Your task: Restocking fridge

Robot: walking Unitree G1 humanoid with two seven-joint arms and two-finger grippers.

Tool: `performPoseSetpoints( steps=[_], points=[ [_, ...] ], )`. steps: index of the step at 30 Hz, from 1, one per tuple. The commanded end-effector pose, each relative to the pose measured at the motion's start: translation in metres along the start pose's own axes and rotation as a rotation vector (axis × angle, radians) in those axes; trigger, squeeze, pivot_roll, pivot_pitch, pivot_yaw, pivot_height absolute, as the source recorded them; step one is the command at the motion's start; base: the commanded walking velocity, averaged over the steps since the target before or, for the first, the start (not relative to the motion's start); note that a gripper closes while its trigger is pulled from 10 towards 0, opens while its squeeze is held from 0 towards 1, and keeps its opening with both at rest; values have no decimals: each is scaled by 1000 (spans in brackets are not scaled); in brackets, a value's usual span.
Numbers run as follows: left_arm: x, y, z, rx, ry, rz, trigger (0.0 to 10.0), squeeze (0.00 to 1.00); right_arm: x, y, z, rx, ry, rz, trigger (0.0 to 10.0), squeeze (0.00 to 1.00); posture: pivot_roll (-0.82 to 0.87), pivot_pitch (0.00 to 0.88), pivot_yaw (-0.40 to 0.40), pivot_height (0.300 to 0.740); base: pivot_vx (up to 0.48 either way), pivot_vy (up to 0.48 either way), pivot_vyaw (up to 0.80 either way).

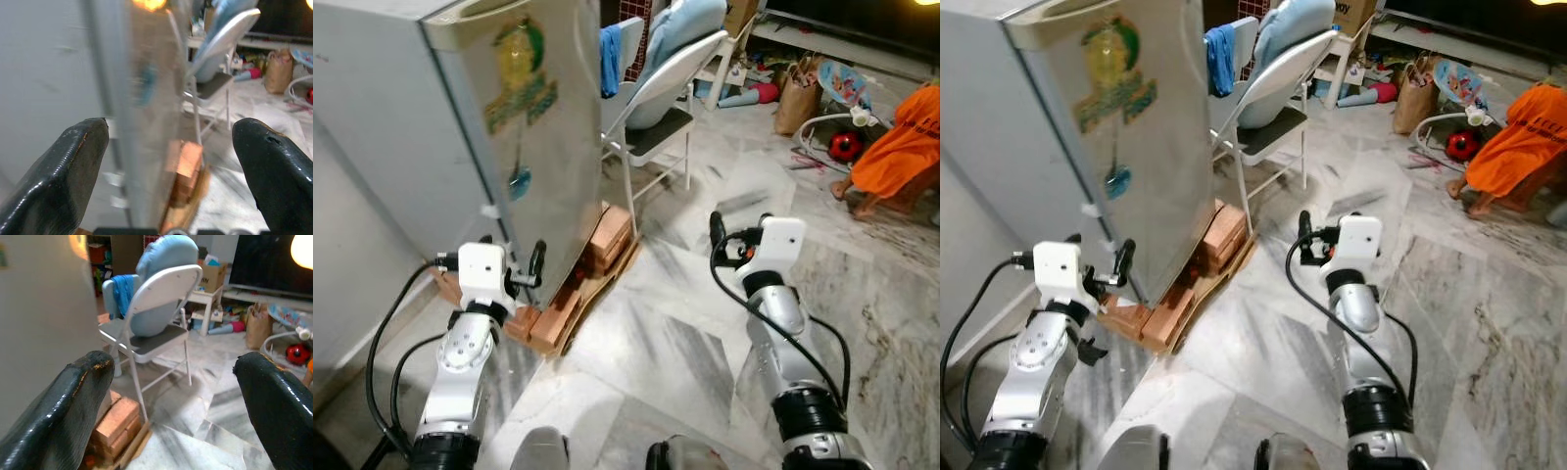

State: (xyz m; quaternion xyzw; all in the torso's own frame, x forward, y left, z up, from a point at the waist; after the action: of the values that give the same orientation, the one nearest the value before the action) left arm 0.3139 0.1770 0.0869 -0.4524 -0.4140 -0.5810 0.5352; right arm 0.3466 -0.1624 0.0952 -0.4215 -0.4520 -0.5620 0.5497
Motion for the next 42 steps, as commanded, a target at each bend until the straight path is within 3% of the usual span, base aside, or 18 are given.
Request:
performPoseSetpoints(
  steps=[1,17,36,39,42],
  points=[
    [-2,-1,6,12,13,2,10000,0,0,1,8,19,10,-4,10000,0,42,53,-74,740,0,476,0],
    [1,-2,-3,-31,9,-25,10000,0,1,0,11,32,4,-3,10000,0,38,57,-80,740,276,346,-670],
    [1,-2,-8,-32,8,-30,10000,0,-2,2,14,47,0,14,10000,0,43,64,-94,740,0,0,-395],
    [2,1,-9,-32,-1,-28,10000,0,-1,1,13,49,-1,11,10000,0,37,69,-95,740,0,0,0],
    [3,13,-2,-3,16,-24,10000,0,0,-2,12,55,-7,17,10000,0,26,77,-99,740,0,0,0]
  ],
)
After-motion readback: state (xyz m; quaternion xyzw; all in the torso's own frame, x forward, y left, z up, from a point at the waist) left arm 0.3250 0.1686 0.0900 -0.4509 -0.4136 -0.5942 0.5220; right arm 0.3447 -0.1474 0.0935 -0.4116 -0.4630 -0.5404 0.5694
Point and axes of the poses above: a point about 5 cm out from each wrist's last joint towards the gripper, its own y axis pointing out of the wrist towards the gripper, its own x axis along the axis of the wrist's last joint, z = x × y, the point moved 4 cm from there along y, pointing out of the wrist towards the gripper, and after that the axes turned 10 degrees about y, right-handed, at the moved point
